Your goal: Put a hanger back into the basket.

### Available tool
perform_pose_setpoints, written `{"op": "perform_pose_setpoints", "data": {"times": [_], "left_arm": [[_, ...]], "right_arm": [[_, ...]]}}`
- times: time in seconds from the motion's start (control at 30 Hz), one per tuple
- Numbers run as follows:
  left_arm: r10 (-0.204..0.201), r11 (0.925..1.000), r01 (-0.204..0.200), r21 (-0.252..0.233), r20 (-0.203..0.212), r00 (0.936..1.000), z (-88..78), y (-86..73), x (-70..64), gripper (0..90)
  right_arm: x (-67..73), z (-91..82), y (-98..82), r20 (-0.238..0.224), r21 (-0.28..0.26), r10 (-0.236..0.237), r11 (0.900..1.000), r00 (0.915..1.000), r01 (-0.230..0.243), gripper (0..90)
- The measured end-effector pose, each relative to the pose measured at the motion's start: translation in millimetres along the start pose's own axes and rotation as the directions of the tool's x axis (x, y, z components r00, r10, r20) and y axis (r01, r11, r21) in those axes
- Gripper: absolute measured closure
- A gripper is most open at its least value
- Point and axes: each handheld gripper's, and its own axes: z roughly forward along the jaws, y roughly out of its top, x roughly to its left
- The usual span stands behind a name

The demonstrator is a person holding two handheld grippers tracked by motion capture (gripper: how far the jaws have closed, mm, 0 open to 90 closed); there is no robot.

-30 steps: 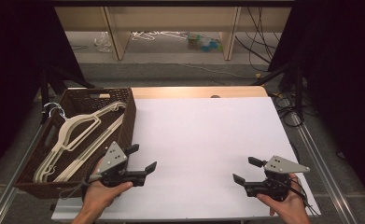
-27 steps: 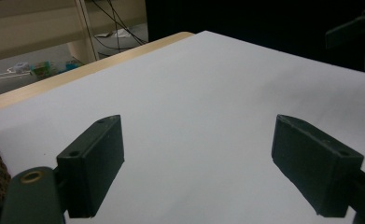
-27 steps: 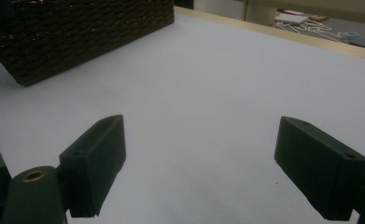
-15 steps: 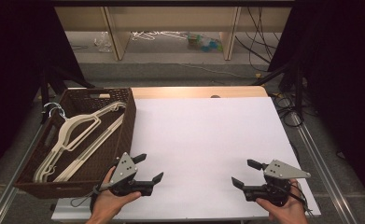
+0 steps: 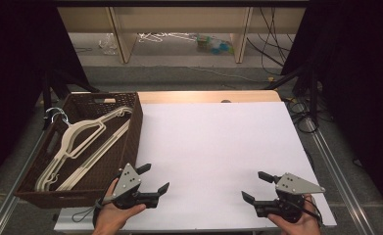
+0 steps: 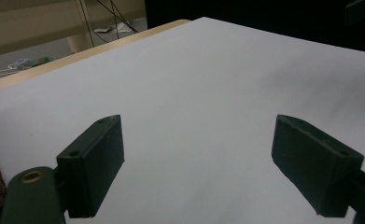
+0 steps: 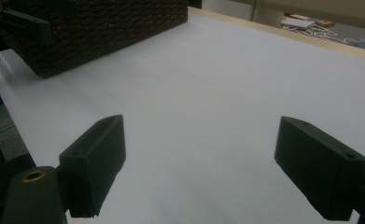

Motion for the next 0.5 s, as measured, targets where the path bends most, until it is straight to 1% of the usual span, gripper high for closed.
{"op": "perform_pose_setpoints", "data": {"times": [0.03,0.07,0.1,0.13,0.17,0.33,0.5], "left_arm": [[0.001,1.0,-0.001,-0.002,0.0,1.0,0.0,0.2,-0.1,16.9],[0.008,1.0,-0.008,-0.004,0.0,1.0,0.0,0.5,0.3,16.9],[0.006,1.0,-0.006,-0.008,0.004,1.0,0.2,0.5,0.5,16.9],[0.003,1.0,-0.003,-0.004,0.004,1.0,0.1,0.4,0.3,16.9],[0.002,1.0,-0.002,0.0,0.003,1.0,0.1,0.2,0.1,16.9],[0.002,1.0,-0.002,0.002,0.01,0.9999,0.4,0.4,-0.4,16.9],[0.009,0.9999,-0.009,0.01,0.016,0.9998,1.2,-0.1,-0.4,16.9]], "right_arm": [[-0.1,-1.0,0.3,0.005,0.014,-0.006,1.0,1.0,0.006,17.5],[-0.3,0.0,-0.1,0.013,-0.002,-0.015,1.0,0.9998,0.015,17.5],[0.2,-0.2,-0.2,0.002,0.015,-0.002,1.0,1.0,0.002,17.5],[0.1,-0.1,-0.3,-0.001,0.021,-0.001,1.0,1.0,0.001,17.5],[0.0,0.4,-0.7,0.004,0.014,-0.005,1.0,1.0,0.005,17.5],[-0.3,0.3,-1.1,0.01,0.017,-0.003,1.0,0.9999,0.002,17.5],[-0.5,0.8,-1.3,0.007,0.018,-0.003,1.0,1.0,0.003,17.5]]}}
